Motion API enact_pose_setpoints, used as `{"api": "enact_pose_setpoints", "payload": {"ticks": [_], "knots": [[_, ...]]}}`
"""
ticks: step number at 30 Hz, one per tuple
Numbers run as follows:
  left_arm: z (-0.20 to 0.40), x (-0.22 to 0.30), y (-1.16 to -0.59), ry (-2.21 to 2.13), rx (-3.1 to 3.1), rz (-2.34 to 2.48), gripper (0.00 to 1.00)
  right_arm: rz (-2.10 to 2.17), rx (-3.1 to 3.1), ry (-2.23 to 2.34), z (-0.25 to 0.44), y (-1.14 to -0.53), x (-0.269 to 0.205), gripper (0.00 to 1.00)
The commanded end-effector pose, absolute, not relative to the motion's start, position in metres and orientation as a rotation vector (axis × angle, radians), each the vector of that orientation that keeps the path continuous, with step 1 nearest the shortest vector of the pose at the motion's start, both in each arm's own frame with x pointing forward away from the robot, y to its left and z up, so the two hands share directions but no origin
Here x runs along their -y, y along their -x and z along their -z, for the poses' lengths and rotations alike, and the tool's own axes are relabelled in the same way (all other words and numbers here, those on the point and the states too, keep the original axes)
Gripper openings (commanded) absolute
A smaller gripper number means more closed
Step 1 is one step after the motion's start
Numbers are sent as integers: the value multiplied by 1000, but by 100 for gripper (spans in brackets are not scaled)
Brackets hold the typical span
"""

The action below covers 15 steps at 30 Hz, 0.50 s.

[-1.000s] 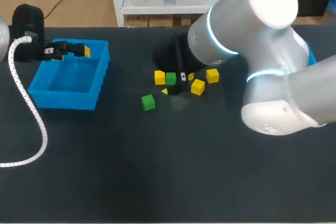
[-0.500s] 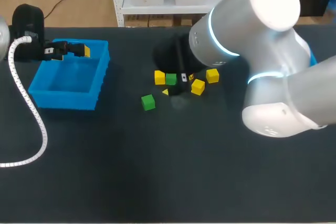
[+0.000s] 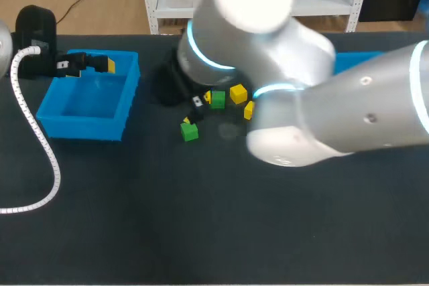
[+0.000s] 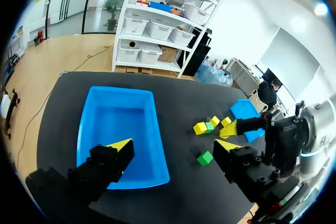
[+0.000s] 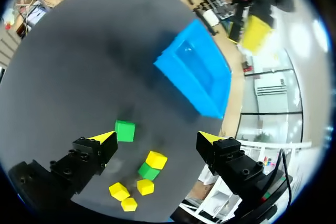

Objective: Put the green cubes in the right bin and the yellow cubes in the left bin.

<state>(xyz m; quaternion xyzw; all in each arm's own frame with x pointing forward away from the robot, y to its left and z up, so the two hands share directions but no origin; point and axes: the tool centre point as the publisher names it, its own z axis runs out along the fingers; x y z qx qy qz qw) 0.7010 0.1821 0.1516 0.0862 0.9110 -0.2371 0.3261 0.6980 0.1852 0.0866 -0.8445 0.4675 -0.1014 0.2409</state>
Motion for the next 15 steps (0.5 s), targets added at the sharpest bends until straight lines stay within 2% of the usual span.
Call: {"api": "enact_pose_setpoints", "payload": {"ticks": [1,15], "knots": [[-150,-184,-700,-230,-2377,633,100,200,-1345,2463,-78,-712,-205,100],[-150,-184,-700,-230,-2377,633,100,163,-1418,2732,-39,-707,-192,100]]}}
